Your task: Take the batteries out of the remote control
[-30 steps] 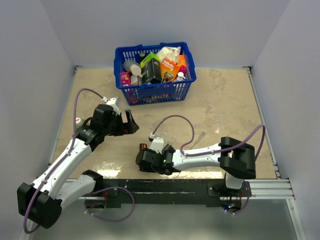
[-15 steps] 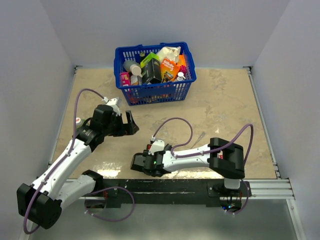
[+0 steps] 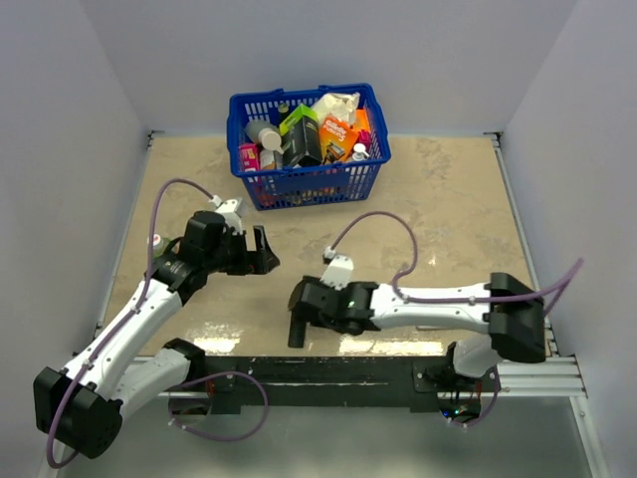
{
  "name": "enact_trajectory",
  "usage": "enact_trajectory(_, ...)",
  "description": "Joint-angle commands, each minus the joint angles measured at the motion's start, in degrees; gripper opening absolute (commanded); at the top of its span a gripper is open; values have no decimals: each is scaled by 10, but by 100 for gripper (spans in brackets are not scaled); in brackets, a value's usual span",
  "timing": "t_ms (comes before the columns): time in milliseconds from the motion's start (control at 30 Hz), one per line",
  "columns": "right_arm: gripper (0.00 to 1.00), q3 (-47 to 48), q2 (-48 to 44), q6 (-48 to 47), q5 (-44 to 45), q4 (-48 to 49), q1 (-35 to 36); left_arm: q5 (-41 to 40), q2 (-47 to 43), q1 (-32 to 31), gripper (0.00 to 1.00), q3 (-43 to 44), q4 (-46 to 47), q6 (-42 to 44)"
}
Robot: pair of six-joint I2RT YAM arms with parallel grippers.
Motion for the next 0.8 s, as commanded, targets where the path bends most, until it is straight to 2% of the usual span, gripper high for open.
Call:
enact_trajectory(0, 64, -60, -107, -132, 16, 18, -109, 91, -10, 2, 96, -23, 36, 42)
enact_trajectory(100, 64, -86, -161, -203, 2, 8, -204, 140, -7, 0, 95, -37, 51, 52)
enact_trajectory(200, 60, -97, -188, -255, 4, -16, -295, 158, -1, -1, 94, -40, 58, 61)
enact_trajectory(367, 52, -109, -188, -313, -24, -25, -449, 163, 3, -3, 93, -46, 63, 59)
enact_trajectory(567, 46, -104, -122, -353, -42, 10, -546, 163, -10, -5, 93, -49, 64, 62)
enact_trajectory(767, 42, -105, -65, -359, -61, 33, -574, 162, -12, -10, 93, -49, 62, 62)
